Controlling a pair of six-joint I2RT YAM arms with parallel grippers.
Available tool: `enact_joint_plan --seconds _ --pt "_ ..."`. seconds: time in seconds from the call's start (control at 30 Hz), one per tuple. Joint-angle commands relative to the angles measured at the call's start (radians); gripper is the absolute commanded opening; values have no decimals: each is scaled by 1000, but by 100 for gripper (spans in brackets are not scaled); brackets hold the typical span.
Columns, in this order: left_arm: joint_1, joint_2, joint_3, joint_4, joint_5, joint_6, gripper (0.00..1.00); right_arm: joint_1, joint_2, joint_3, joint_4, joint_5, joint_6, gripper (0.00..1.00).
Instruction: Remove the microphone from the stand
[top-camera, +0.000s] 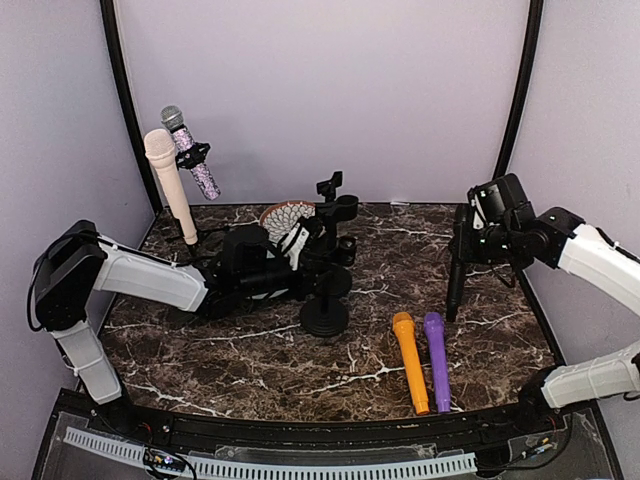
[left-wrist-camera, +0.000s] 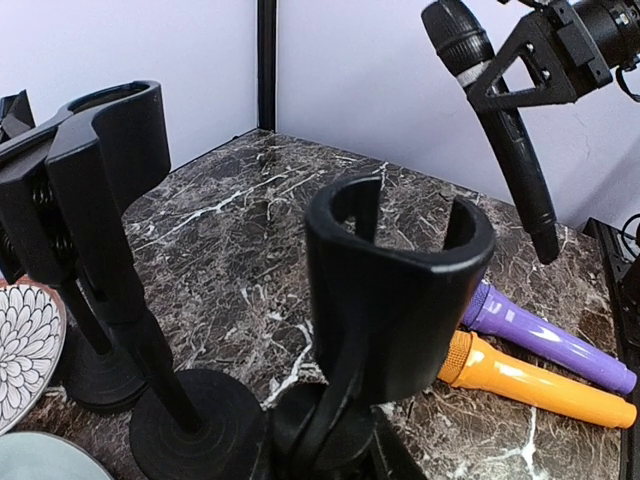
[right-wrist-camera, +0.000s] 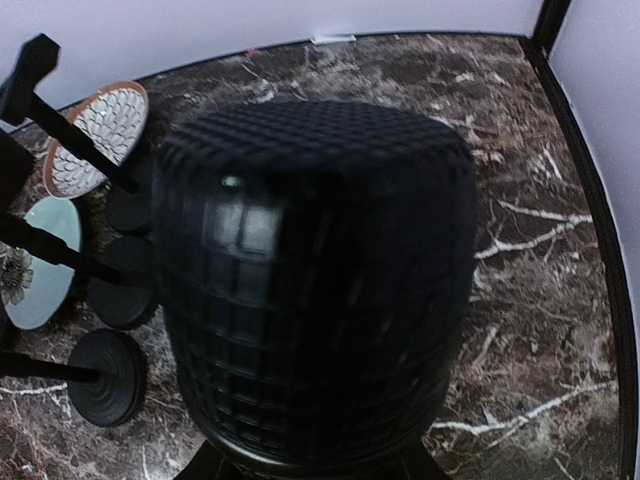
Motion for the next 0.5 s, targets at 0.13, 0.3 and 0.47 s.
enact_joint_plan --seconds 0.13,0.3,0.47 --pt "6 103 120 9 52 -19 0 -76 53 -11 -254 -103 68 0" --pt "4 161 180 63 41 -19 0 -76 95 -67 -254 -153 86 0" --pt "3 196 196 104 13 2 0 -76 107 -132 -217 -227 98 0"
